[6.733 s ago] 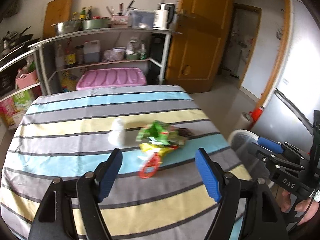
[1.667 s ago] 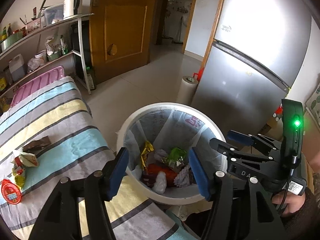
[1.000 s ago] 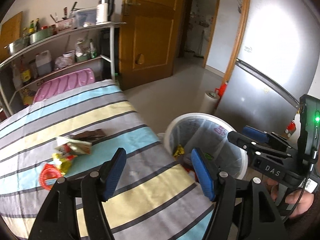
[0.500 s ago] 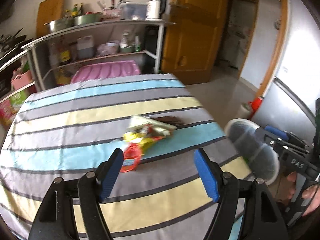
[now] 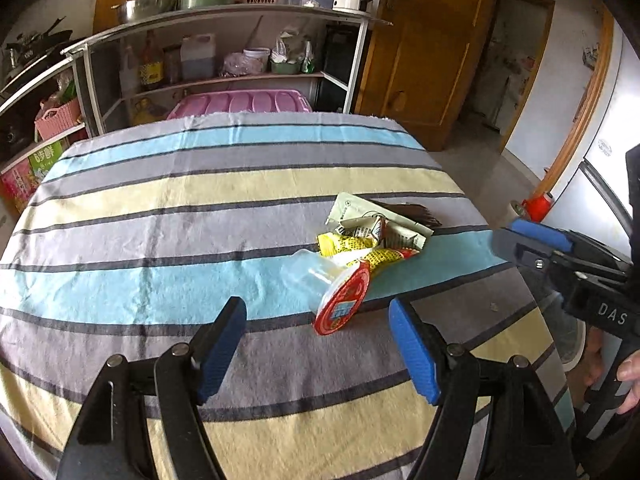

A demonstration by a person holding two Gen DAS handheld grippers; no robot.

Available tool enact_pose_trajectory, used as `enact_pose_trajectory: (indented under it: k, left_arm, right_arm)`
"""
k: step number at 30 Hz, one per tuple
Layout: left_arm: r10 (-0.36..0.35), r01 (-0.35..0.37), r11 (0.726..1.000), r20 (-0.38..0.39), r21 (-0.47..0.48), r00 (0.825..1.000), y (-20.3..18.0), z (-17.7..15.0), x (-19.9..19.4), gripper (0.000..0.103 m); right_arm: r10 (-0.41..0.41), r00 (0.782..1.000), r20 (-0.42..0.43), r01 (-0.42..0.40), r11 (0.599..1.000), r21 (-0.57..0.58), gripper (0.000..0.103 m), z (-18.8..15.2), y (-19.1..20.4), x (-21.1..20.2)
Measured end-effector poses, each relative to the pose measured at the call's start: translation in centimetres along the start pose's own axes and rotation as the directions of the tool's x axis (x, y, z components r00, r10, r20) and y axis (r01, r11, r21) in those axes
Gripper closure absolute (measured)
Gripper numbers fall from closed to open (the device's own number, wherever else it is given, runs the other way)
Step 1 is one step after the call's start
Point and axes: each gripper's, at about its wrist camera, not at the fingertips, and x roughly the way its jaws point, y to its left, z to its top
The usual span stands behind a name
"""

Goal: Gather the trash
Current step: 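Move both tools back over the table toward the red-lidded cup, then grasp the clear plastic cup with the left tool while the right tool grasps the white wrapper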

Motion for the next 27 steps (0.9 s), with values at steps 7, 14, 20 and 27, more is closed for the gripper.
enact_pose_trajectory:
  k: [7,14,20,27]
  left_arm:
    - [0.014,-0.014,1.000,-0.022,-0.006,1.000,0.9,0.4,1.2,0.027]
    - [0.057,-0.058,0.998,-0.026,-0.030,0.998,3.4,0.6,1.2,0.027]
    - [0.063,-0.064,0.997,-0.014,-0.050,0.998,4.8,0.9,0.5,0.027]
    - [0.025,-0.027,0.999,-0.026,-0.046,0.999,4.6,1.4,0.5,0.024]
  right_arm:
    - [0.081,0.996,-0.032,-0.083,0.996,-0.044,0.047,1.4,1.6,2.5]
    - [0.118,0.990,-0.078,-0.124,0.989,-0.075,0.063,1.8,2.4,4.6]
    - [0.111,0.987,-0.116,-0.125,0.984,-0.128,0.071,1.6,3.1,5.8]
    - [0.074,0.986,-0.148,-0.102,0.976,-0.191,0.071,1.8,3.7,7.2]
